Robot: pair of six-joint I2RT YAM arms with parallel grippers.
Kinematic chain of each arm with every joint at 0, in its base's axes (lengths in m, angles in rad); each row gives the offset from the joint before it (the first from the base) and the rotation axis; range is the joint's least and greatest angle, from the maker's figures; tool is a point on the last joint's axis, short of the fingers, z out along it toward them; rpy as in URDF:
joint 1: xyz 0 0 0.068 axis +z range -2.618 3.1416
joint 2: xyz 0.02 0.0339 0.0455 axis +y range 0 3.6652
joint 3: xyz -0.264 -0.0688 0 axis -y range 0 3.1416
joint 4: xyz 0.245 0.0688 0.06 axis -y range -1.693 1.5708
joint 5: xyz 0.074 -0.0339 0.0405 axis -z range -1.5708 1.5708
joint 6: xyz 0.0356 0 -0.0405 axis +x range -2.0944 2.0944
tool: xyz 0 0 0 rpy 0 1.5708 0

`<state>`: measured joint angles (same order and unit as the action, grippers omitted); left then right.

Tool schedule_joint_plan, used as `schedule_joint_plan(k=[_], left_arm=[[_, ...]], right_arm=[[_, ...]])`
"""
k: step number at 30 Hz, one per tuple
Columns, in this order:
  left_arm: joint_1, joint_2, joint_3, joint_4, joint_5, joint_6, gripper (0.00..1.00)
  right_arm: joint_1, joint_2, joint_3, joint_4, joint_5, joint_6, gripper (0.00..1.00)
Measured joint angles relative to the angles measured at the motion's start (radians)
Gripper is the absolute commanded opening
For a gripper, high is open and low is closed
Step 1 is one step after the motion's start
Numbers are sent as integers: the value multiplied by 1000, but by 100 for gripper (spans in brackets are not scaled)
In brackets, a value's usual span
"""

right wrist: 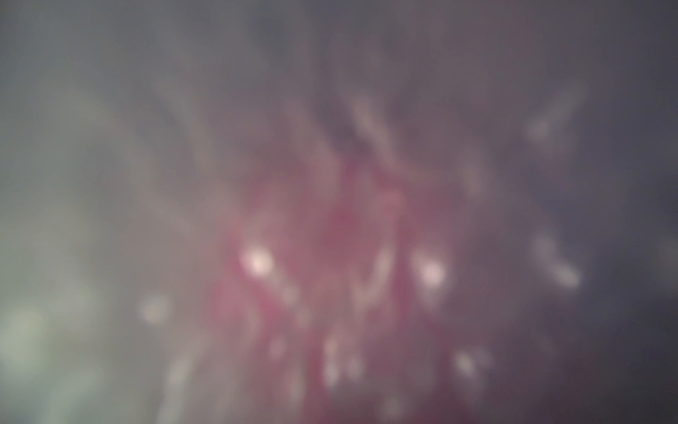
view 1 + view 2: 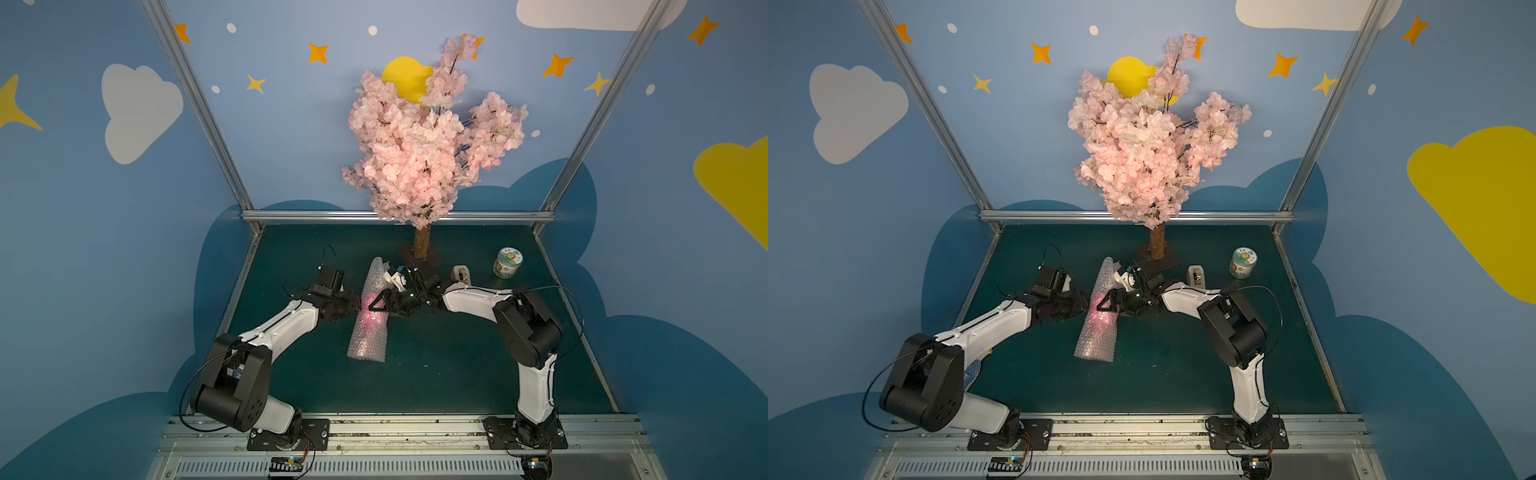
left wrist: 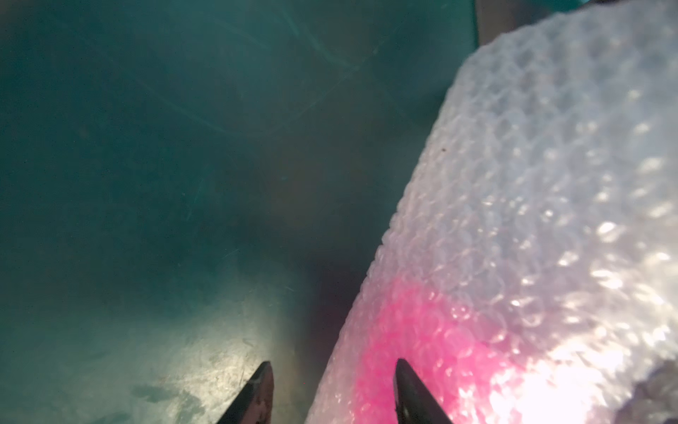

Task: Wrap wine glasses in bubble wrap
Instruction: Pick up the bubble wrap from the center of the board, then place the bubble wrap at the center of the board.

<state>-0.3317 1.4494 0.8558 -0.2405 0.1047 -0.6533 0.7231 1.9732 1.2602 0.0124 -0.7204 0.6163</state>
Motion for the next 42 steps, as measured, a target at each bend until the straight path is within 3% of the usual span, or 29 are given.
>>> schedule_joint_plan(k=[10,20,27,36,42], left_arm=[[-9,-58,0,137,45,29,54],[-32,-68,-11,257,64,29,57],[-35,-111,-149,410,52,24,58],[-54,-254,-375,437,-24,18,58],[-92,-299,-446,430,-33,34,58]], right_arm=[[46,-183,0,-189,163,-272,83],[73,-301,0,-316,289,-455,83],[131,-329,0,-379,399,-553,83],[230,-328,22,-365,509,-642,83],[288,-334,23,-299,547,-659,83]])
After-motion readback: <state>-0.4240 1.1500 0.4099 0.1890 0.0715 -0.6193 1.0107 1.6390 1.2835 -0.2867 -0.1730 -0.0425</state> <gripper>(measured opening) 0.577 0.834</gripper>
